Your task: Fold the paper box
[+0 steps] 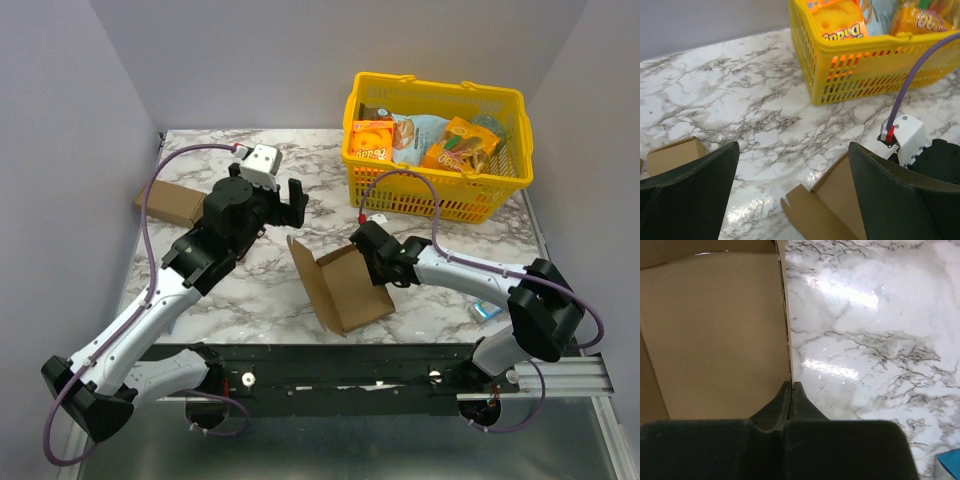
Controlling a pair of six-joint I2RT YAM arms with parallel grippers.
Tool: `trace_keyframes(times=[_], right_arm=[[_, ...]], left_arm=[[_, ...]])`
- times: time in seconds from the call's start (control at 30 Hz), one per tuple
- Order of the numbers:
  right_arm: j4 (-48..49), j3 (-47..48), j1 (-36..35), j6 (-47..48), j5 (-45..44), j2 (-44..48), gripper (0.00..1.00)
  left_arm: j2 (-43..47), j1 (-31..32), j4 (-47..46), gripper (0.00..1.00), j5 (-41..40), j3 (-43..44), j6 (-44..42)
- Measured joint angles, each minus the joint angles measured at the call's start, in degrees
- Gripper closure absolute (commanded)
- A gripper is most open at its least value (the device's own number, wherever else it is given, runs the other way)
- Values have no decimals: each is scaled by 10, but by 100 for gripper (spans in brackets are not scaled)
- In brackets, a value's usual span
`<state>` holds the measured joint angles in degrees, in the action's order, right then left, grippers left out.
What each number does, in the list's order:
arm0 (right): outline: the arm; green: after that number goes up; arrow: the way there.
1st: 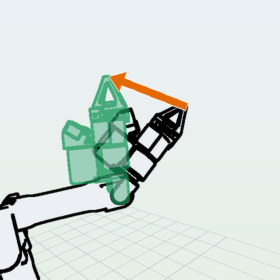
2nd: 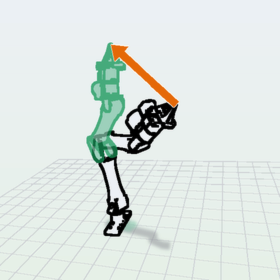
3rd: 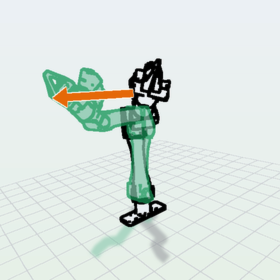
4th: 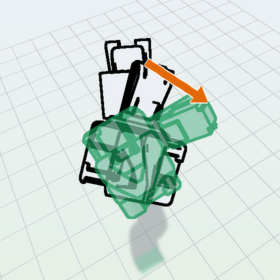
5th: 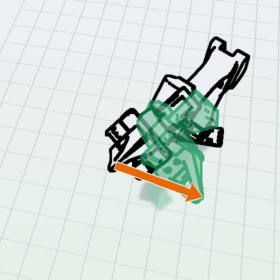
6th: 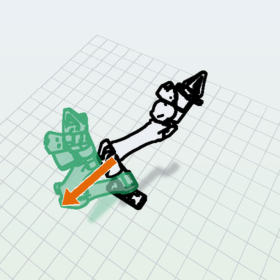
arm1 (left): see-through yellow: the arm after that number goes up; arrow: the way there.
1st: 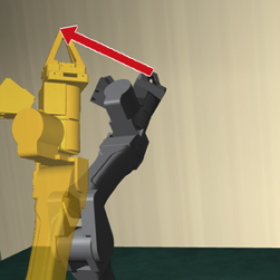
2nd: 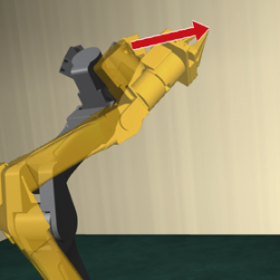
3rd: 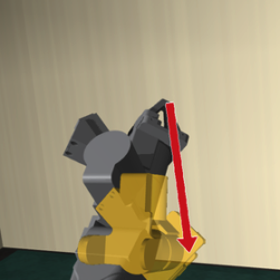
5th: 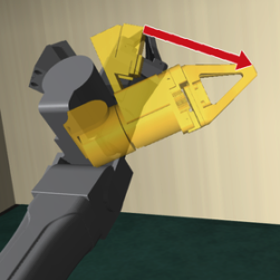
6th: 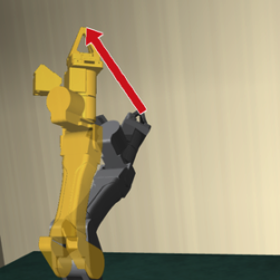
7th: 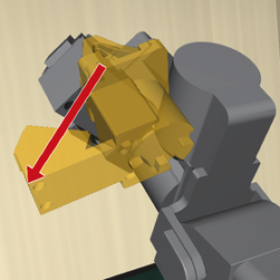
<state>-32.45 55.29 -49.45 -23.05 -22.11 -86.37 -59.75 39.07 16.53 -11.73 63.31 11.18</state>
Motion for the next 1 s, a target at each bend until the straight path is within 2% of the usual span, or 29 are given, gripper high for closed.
trace_keyframes(times=[0.07, 0.17, 0.2, 0.27, 0.3, 0.4, 0.53, 0.63, 0.77, 1.0], right_arm=[[11, -10, 22, -28, 6, -8, 99], [37, -34, 61, -70, 22, -8, 84], [48, -43, 72, -81, 28, -7, 69], [59, -54, 86, -101, 39, -6, 49], [62, -57, 87, -108, 45, -5, 36], [71, -62, 86, -119, 62, 7, 22], [72, -70, 88, -125, 65, 57, 22], [72, -79, 106, -125, 66, 107, 23], [66, -94, 133, -120, 42, 134, 24], [16, -110, 139, -125, -10, 103, 25]], left_arm=[[19, -17, 2, 1, 2, -1, 22], [57, -35, 6, 1, 3, -26, 55], [71, -40, 8, 1, 3, -43, 68], [93, -55, 15, 1, 3, -82, 92], [102, -66, 20, 1, 3, -109, 106], [110, -92, 26, 1, 8, -183, 145], [93, -105, 24, 2, 21, -268, 181], [65, -105, 16, 5, 34, -301, 197], [-7, -103, -6, 5, 61, -290, 199], [-134, -94, -82, 5, 115, -268, 200]])
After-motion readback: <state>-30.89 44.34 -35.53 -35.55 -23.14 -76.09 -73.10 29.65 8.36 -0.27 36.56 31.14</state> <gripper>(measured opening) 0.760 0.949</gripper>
